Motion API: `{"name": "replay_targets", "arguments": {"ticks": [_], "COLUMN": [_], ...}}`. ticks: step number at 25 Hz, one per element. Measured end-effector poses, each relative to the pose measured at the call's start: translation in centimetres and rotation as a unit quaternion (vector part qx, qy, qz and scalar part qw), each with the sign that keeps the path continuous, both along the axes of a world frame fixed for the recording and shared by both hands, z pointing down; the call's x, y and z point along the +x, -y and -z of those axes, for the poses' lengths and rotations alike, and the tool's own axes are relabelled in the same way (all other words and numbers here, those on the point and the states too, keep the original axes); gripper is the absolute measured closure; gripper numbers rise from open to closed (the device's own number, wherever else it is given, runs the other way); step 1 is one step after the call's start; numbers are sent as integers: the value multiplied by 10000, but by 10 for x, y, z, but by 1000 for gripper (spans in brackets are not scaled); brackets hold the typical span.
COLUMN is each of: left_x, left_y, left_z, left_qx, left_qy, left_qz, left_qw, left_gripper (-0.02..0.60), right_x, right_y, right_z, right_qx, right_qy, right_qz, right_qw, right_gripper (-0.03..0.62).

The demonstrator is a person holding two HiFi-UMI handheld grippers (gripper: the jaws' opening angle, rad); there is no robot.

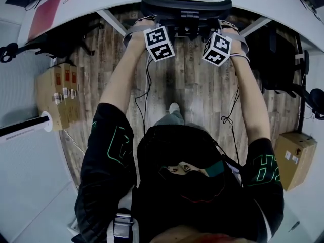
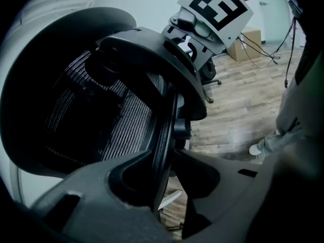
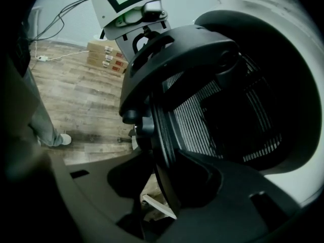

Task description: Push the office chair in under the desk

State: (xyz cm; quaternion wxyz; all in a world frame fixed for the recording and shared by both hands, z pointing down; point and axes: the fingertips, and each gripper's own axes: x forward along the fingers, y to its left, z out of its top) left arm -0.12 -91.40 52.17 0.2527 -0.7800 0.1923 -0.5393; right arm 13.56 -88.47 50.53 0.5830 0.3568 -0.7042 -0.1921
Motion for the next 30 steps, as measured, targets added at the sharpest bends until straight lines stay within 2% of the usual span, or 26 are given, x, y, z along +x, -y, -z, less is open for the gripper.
{"name": "replay_targets", "arguments": {"ticks": [12,17,22,30], "left_x": [4,-17,-36,-49], "left_y": [70,90,114,128], "left_z": [3,4,1,-4], "left_qx": [136,-143,343,509], "left_qy": [14,-2,180,91], "left_qz": [46,71,214,334], "left_qw": [9999,9999,9990,9981], "left_gripper": [438,434,419,406], "right_x": [3,-18,-37,-50], "right_y": [68,82,94,102], "right_z": [4,4,4,0], "right_qx": [32,162,268,403], "right_qy": [18,65,82,63], "right_qz": [65,188,262,268], "right_qw": [10000,9997,9993,9988], "right_gripper": [439,442,445,444]}}
